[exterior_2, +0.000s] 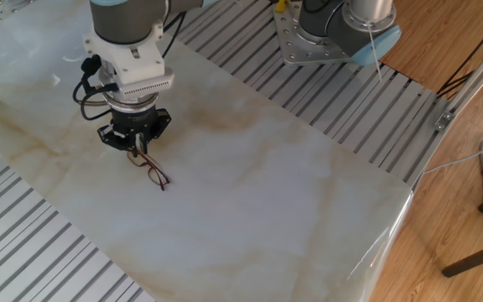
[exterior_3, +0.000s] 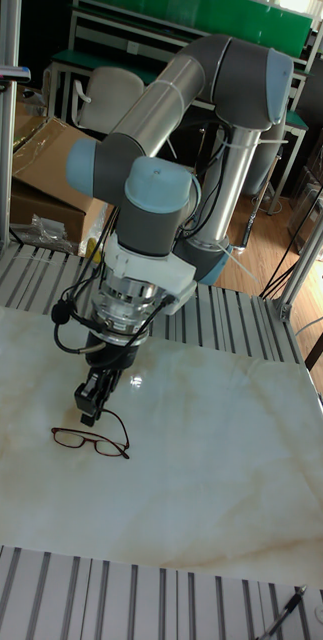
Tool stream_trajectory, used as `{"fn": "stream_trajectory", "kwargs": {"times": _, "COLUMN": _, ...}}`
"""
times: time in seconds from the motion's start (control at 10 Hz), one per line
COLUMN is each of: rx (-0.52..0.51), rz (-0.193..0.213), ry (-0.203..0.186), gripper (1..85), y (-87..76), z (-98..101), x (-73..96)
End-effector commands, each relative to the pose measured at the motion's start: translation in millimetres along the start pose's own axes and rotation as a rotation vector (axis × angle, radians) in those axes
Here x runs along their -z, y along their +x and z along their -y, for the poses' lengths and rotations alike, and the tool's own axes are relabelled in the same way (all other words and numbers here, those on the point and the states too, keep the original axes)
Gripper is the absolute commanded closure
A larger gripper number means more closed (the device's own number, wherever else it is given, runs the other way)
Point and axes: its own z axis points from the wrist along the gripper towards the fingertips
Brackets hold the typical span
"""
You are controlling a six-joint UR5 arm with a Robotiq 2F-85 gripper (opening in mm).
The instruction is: Unfold the leg of the glasses (with one hand)
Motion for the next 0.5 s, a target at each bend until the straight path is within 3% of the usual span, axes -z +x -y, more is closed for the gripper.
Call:
{"fn": "stream_trajectory", "kwargs": {"times": 0.0, "rx": 0.0, "rz": 0.014, "ry": 0.011, "gripper": 63.0, "y": 5.2, "z": 0.0, "x": -8.3}}
{"fn": "stream_trajectory", "kwargs": {"times": 0.2, "rx": 0.0, "rz": 0.027, "ry": 0.022, "gripper": 64.0, "y": 7.4, "z": 2.3, "x": -19.9}}
{"fn": "stream_trajectory", "kwargs": {"times": 0.4, "rx": -0.018, "rz": 0.052, "ry": 0.01, "gripper": 64.0, "y": -2.6, "z": 0.7, "x": -30.3}}
